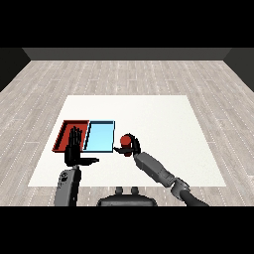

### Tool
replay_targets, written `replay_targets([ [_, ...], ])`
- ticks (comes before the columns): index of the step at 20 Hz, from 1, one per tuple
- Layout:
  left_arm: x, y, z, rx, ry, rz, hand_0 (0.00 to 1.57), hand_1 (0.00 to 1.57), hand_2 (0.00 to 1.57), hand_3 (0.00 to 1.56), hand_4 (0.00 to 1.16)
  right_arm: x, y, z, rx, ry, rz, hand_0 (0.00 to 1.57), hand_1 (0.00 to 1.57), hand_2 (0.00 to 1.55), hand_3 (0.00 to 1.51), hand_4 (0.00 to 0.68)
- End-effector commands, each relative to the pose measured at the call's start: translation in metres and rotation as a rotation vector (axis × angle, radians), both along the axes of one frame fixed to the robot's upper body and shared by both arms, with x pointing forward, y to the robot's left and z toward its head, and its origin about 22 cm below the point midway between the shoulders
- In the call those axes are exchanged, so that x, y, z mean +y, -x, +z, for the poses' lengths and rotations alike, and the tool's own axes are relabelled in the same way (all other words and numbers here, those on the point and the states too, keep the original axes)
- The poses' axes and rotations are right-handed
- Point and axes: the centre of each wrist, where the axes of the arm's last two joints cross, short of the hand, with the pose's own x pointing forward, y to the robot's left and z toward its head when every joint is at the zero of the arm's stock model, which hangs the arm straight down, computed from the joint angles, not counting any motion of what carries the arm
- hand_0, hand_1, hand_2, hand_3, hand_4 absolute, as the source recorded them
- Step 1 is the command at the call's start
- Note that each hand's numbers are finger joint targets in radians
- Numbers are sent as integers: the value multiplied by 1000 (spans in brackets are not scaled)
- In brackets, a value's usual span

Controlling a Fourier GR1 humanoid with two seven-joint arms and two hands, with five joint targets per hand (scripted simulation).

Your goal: Pick the red can and put it in the red box

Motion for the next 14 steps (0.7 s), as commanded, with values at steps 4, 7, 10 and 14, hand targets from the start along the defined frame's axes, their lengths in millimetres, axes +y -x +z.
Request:
replay_targets([
  [4, -8, -2, -5, -9, 21, -5, 0, 0, 0, 0, 0, 4, 7, 2, -67, 15, -26, 1529, 1529, 1470, 1395, 580],
  [7, 7, -6, -5, 0, 33, -21, 0, 0, 0, 0, 0, 9, -11, 27, -138, -12, -38, 1544, 1544, 1468, 1381, 586],
  [10, 0, 0, -5, 15, -6, -19, 0, 0, 0, 0, 0, 1, -6, 36, -181, -15, -27, 1547, 1547, 1458, 1383, 581],
  [14, 0, 5, 11, 20, -14, -12, 0, 0, 0, 0, 0, -11, -1, 61, -242, -24, -49, 1515, 1515, 1460, 1383, 608],
])
